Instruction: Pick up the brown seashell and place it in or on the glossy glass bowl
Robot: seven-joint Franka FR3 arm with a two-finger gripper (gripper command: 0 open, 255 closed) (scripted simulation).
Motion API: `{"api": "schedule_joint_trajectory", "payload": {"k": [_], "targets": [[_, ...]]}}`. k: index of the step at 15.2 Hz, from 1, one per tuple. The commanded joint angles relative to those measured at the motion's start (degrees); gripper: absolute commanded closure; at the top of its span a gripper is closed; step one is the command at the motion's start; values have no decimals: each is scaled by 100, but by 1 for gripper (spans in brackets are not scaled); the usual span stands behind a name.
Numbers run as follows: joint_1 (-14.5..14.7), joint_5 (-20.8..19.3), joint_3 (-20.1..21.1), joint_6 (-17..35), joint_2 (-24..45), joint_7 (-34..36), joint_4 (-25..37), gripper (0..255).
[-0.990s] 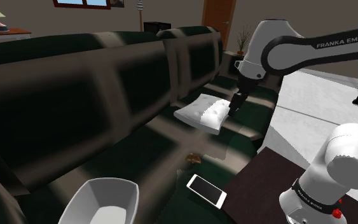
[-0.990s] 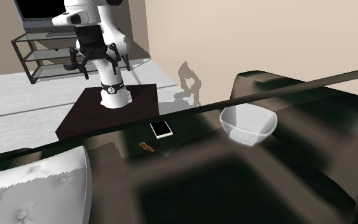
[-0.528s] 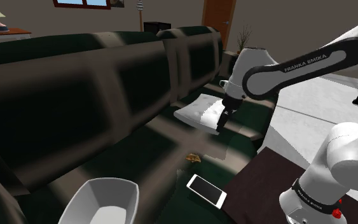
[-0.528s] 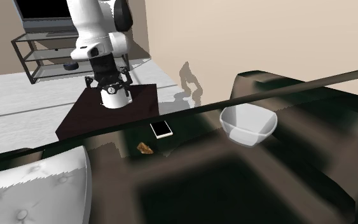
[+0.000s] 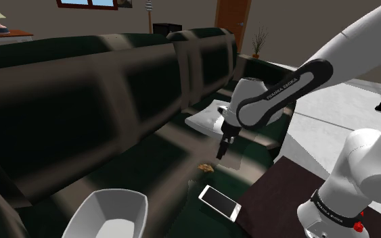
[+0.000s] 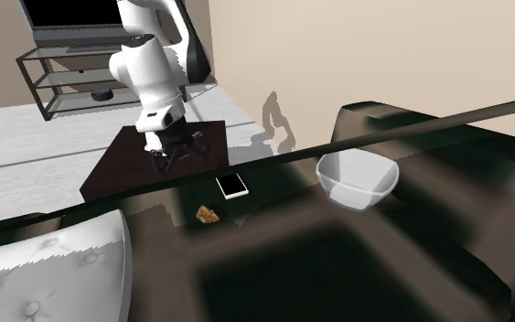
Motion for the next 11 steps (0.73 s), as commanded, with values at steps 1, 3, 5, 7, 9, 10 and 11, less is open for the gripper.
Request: {"api": "schedule_joint_trajectory", "payload": {"k": [1, 3, 5, 7, 9, 10, 11], "targets": [[212, 430, -35, 373, 516, -508, 142, 0], [388, 984, 9, 691, 1017, -1092, 302, 0], [456, 1583, 160, 953, 1507, -1720, 504, 0], [422, 1791, 260, 1091, 1709, -1883, 564, 0], [397, 2007, 349, 1224, 1913, -2053, 632, 0], [380, 2114, 398, 1289, 2016, -2140, 669, 0], [360, 2220, 449, 1354, 2119, -2227, 708, 0]]}}
